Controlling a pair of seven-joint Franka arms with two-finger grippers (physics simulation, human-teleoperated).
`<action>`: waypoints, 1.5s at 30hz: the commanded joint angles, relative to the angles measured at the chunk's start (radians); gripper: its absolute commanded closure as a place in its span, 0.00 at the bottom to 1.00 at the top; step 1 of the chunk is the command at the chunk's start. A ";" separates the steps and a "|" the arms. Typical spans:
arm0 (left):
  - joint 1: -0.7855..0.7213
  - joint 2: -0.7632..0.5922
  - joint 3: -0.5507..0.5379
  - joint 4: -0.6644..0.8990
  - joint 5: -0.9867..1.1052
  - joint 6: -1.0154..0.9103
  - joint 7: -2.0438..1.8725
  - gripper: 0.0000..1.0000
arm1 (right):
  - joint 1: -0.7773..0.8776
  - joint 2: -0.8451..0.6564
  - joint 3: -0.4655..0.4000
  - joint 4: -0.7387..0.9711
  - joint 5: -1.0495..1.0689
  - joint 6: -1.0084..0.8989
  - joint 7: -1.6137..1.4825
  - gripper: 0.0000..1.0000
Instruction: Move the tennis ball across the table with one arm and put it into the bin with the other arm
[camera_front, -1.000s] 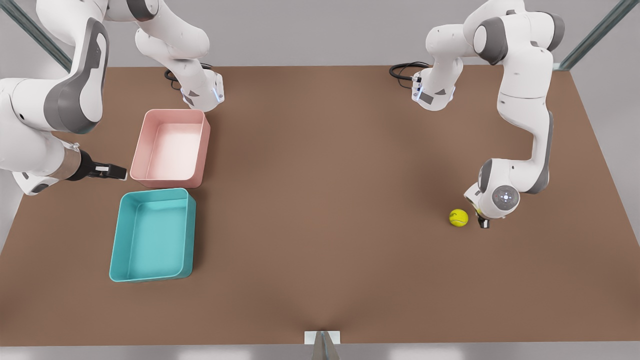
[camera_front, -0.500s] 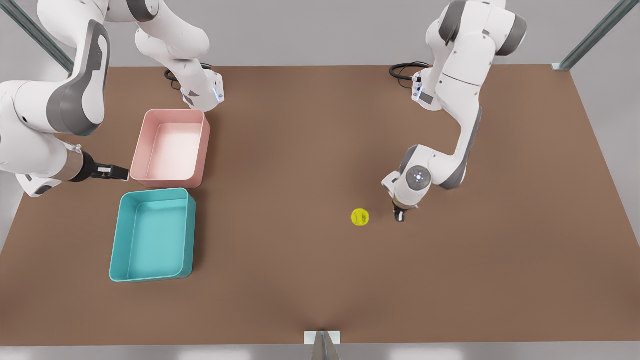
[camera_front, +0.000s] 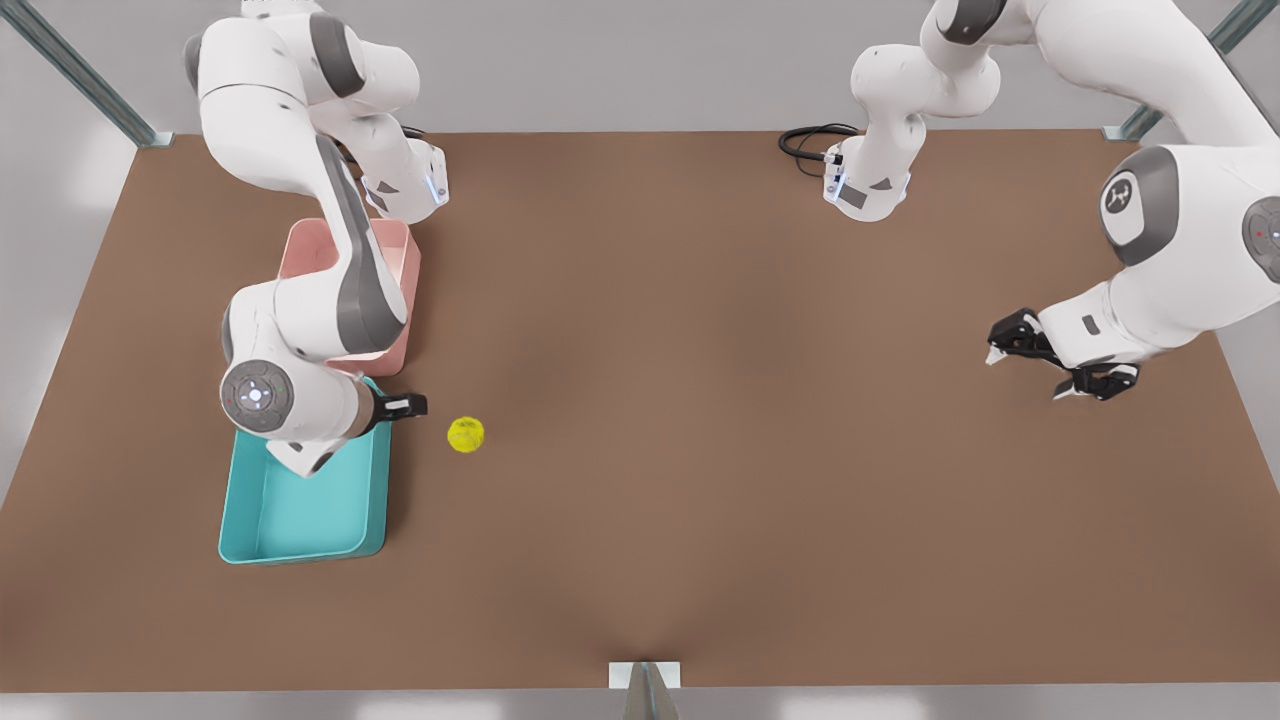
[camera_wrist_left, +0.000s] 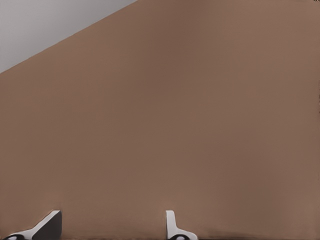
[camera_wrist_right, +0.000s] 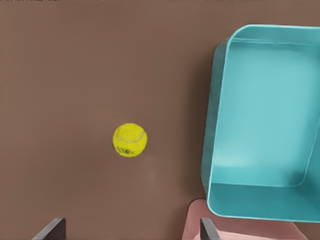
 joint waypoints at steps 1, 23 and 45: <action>0.001 -0.005 0.001 0.001 0.001 -0.118 -0.639 0.00 | 0.001 0.027 0.000 -0.003 -0.014 0.145 0.151 0.00; 0.035 0.025 0.006 -0.006 -0.003 -0.123 -0.619 0.00 | 0.041 0.154 -0.008 -0.013 -0.123 0.192 -1.340 0.00; 0.040 0.034 0.003 -0.001 -0.008 -0.140 -0.620 0.00 | 0.100 0.181 -0.008 -0.200 -0.309 0.378 -1.426 0.00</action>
